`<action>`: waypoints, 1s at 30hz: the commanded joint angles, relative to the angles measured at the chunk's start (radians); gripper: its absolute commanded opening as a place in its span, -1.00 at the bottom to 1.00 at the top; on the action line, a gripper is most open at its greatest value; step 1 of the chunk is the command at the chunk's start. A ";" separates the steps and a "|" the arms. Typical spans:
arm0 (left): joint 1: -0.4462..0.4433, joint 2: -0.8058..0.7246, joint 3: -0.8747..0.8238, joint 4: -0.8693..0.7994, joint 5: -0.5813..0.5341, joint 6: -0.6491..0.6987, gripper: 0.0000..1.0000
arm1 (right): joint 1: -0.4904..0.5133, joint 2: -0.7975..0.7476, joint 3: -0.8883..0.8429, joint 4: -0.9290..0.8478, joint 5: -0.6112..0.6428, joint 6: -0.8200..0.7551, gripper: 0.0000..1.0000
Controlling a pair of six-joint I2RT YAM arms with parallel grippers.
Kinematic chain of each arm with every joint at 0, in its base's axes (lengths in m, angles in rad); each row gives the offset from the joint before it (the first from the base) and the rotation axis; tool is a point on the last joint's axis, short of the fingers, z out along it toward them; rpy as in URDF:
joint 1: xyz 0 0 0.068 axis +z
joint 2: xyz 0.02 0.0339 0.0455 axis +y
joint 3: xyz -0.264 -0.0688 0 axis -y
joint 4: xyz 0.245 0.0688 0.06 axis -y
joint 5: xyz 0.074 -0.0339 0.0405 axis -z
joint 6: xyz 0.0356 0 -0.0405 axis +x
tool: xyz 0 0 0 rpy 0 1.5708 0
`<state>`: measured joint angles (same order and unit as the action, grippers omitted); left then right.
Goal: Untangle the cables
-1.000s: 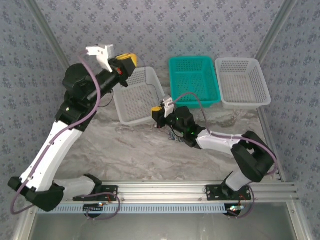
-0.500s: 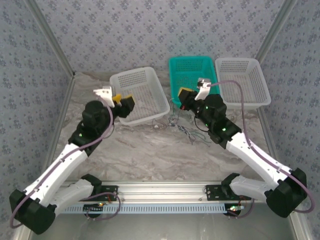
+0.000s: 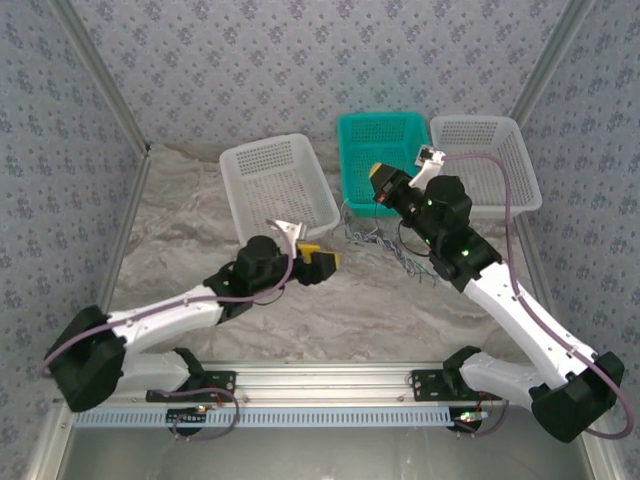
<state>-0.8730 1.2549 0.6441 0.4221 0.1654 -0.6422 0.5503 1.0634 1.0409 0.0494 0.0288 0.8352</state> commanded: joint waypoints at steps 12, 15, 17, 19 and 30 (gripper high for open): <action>-0.032 0.559 0.113 0.737 0.035 -0.587 0.52 | 0.019 -0.031 0.052 0.025 -0.008 0.031 -1.00; -0.033 0.635 0.139 0.833 -0.012 -0.635 0.52 | 0.026 -0.032 0.057 0.023 -0.022 0.034 -1.00; -0.032 0.658 0.147 0.851 -0.045 -0.646 0.44 | 0.030 -0.038 0.058 0.015 -0.023 0.032 -1.00; -0.033 0.663 0.148 0.855 -0.073 -0.644 0.37 | 0.033 -0.045 0.058 0.007 -0.028 0.022 -1.00; -0.040 0.683 0.209 0.986 0.023 -0.587 0.62 | 0.035 -0.070 0.063 -0.020 -0.024 -0.002 -1.00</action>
<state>-0.9054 1.9209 0.8074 1.3163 0.1574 -1.2423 0.5812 1.0107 1.0649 0.0246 0.0113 0.8455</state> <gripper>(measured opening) 0.811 0.072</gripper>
